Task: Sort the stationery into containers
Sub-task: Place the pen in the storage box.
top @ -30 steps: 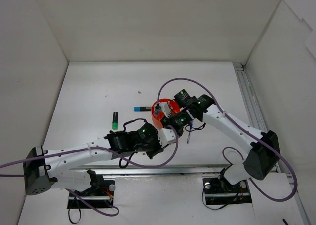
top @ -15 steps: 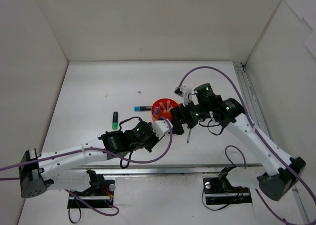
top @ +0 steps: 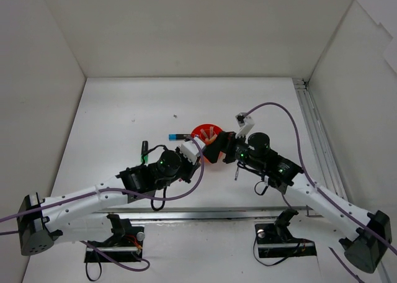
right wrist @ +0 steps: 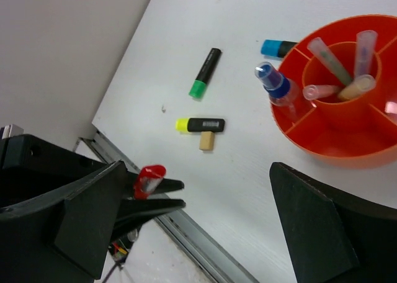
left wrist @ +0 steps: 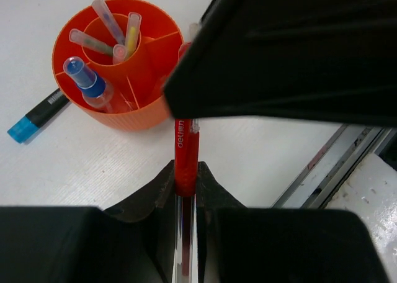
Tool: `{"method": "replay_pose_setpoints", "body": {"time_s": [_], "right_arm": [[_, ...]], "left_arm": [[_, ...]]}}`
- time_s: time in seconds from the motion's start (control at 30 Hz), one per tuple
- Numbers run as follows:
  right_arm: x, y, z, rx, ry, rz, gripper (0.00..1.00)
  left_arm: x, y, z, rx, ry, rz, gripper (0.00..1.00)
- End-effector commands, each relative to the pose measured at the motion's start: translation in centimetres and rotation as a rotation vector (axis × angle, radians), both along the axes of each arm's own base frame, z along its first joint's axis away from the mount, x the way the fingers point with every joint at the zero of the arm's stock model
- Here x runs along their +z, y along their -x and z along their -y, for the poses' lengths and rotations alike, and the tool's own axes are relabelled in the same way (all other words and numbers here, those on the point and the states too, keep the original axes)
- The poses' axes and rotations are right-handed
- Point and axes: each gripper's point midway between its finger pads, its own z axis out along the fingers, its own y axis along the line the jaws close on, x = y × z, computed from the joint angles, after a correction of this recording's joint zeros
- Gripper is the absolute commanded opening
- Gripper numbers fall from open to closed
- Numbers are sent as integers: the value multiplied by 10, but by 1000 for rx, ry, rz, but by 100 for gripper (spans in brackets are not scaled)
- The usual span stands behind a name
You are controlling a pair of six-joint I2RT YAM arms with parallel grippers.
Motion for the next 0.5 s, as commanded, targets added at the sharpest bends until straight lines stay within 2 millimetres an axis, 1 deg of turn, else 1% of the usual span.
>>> {"method": "replay_pose_setpoints", "body": {"time_s": [0.0, 0.07, 0.1, 0.13, 0.17, 0.2, 0.23, 0.27, 0.3, 0.33, 0.37, 0.4, 0.43, 0.47], "right_arm": [[62, -19, -28, -30, -267, 137, 98], [63, -20, -37, -18, -294, 138, 98], [62, -21, -38, -27, -298, 134, 98], [57, -23, -42, -28, -289, 126, 98], [55, -21, -45, -28, -286, 118, 95], [52, -22, -46, -36, -280, 114, 90], [48, -23, -47, -38, -275, 106, 84], [48, -22, -48, -32, -278, 106, 71], [45, -23, -48, -39, -276, 100, 64], [47, -22, -48, -41, -283, 99, 58], [47, -22, -47, -45, -287, 98, 45], [44, -21, -46, -50, -284, 92, 40], [48, -20, -44, -53, -292, 97, 36], [46, -19, -44, -55, -280, 92, 30]], "left_arm": [[32, -5, 15, -2, 131, 41, 0], [31, -5, 18, -5, 130, 34, 0], [31, -5, 19, -6, 132, 32, 0], [30, -6, 20, -9, 133, 30, 0], [31, -5, 20, -9, 138, 29, 0], [30, -4, 21, -11, 139, 23, 0], [37, -5, 25, -18, 170, 32, 0], [38, -5, 27, -21, 176, 30, 0], [39, -5, 27, -20, 182, 29, 0], [39, -6, 28, -14, 186, 28, 0], [42, -8, 27, 0, 195, 35, 0], [42, -9, 26, 13, 199, 32, 0], [45, -14, 22, 49, 206, 40, 0], [46, -16, 20, 74, 211, 41, 0]]}}
